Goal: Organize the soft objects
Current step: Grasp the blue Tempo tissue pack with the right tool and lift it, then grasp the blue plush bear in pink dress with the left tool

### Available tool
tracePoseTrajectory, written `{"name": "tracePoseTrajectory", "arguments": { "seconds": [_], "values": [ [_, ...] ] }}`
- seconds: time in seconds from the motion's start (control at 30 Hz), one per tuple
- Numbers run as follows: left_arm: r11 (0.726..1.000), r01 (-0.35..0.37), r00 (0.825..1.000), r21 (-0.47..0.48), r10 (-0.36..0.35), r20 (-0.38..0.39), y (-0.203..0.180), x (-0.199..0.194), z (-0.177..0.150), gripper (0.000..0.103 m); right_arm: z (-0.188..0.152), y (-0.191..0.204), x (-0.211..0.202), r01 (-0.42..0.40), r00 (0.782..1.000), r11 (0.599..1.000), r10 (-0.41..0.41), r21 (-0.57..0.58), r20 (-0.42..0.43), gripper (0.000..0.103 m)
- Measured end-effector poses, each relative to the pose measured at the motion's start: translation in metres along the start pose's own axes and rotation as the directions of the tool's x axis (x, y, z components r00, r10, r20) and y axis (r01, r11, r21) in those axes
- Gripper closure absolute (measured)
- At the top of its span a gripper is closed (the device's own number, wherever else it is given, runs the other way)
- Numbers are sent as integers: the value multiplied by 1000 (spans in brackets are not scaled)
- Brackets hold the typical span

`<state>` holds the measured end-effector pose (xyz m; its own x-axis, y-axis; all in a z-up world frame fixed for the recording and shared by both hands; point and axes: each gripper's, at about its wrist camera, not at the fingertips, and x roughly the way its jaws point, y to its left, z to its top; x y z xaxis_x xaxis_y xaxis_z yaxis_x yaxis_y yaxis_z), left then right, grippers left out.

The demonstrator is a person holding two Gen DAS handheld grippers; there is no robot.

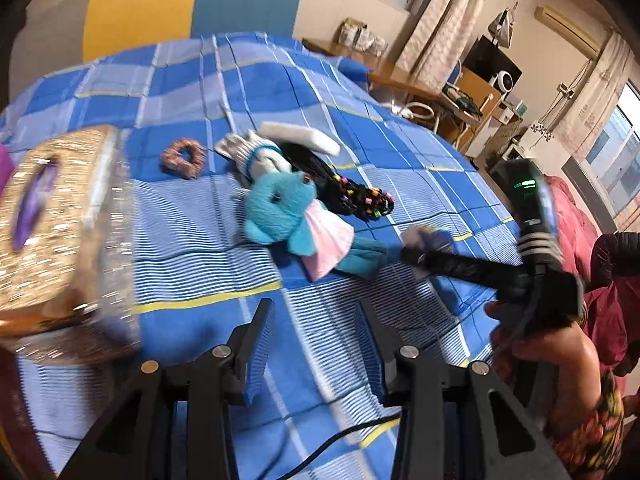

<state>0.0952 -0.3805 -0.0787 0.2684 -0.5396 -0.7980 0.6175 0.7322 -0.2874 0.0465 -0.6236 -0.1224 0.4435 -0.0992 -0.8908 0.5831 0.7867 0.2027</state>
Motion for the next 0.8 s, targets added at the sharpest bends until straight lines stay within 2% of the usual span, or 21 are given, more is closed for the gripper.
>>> {"name": "tracePoseTrajectory", "arguments": {
  "seconds": [0.07,0.2,0.3,0.4,0.53,0.67,0.8],
  "values": [
    [1000,3,1000,-22,-3,-16,-1,17,9,62,5,-13,-13,-56,997,996,52,74,57,26],
    [996,-7,999,-89,2,-52,1,49,27,62,5,-16,-30,-26,990,995,12,100,140,26],
    [990,-17,996,-140,4,-93,1,77,39,62,7,-17,-29,-50,989,993,34,106,146,26],
    [983,-14,989,-181,-12,-145,0,100,44,62,7,-16,-32,-40,988,993,23,108,150,26],
    [975,-42,990,-216,11,-141,3,112,53,61,10,-15,-24,-53,987,992,35,113,154,26],
    [984,-41,989,-174,15,-147,3,128,58,61,8,-16,-24,-59,988,992,42,114,150,26],
    [996,-18,991,-88,6,-136,1,124,55,75,8,-15,-24,-68,987,991,50,114,155,26]
  ]
}}
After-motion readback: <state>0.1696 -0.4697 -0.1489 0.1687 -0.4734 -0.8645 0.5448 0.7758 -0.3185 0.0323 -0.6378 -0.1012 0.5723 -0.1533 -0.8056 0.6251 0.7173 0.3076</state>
